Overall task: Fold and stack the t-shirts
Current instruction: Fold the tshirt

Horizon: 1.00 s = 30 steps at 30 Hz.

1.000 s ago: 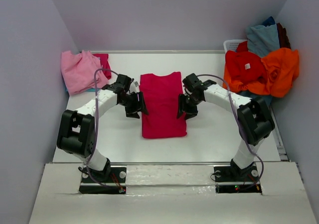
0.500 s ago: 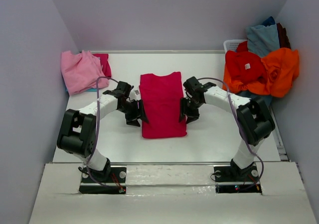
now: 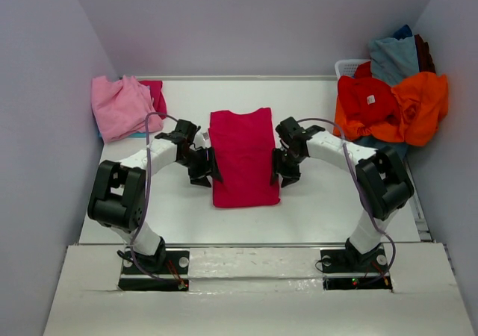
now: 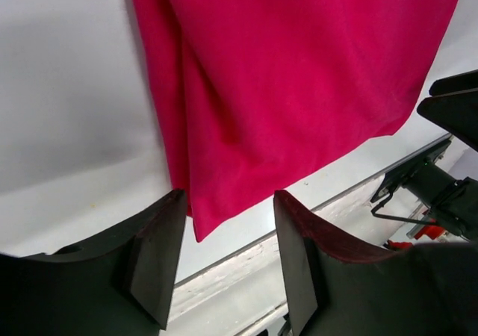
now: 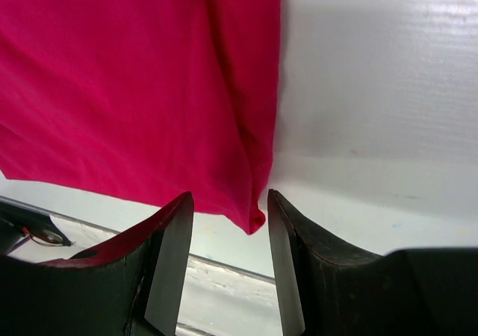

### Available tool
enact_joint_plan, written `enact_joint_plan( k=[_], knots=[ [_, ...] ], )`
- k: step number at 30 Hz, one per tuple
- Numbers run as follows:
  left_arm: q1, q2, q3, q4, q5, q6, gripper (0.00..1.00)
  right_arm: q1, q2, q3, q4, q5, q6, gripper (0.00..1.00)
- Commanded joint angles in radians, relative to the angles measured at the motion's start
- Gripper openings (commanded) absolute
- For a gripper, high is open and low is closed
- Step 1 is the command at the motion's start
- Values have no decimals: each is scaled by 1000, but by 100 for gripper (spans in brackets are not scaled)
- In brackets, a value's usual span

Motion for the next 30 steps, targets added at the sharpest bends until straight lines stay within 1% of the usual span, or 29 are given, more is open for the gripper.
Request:
enact_joint_plan(
  k=[1, 2, 7, 12, 15, 19, 30],
  knots=[
    [5, -67, -66, -32, 11, 19, 65, 9, -80, -49, 1, -13, 7, 50],
    [5, -93, -77, -42, 6, 20, 70, 9, -95, -59, 1, -25, 7, 51],
    [5, -156, -149, -42, 14, 10, 72, 9, -140, -153, 33, -79, 33, 52],
    [5, -178, -212, -5, 44, -9, 72, 9, -186, -255, 111, -131, 76, 54],
    [5, -170, -229, 29, 66, -20, 72, 9, -202, -296, 151, -130, 94, 54],
    [5, -147, -220, 55, 84, -26, 76, 9, -210, -318, 193, -120, 106, 56],
    [5, -71, -195, 112, 126, -33, 76, 9, -201, -316, 250, -73, 148, 57]
  ],
)
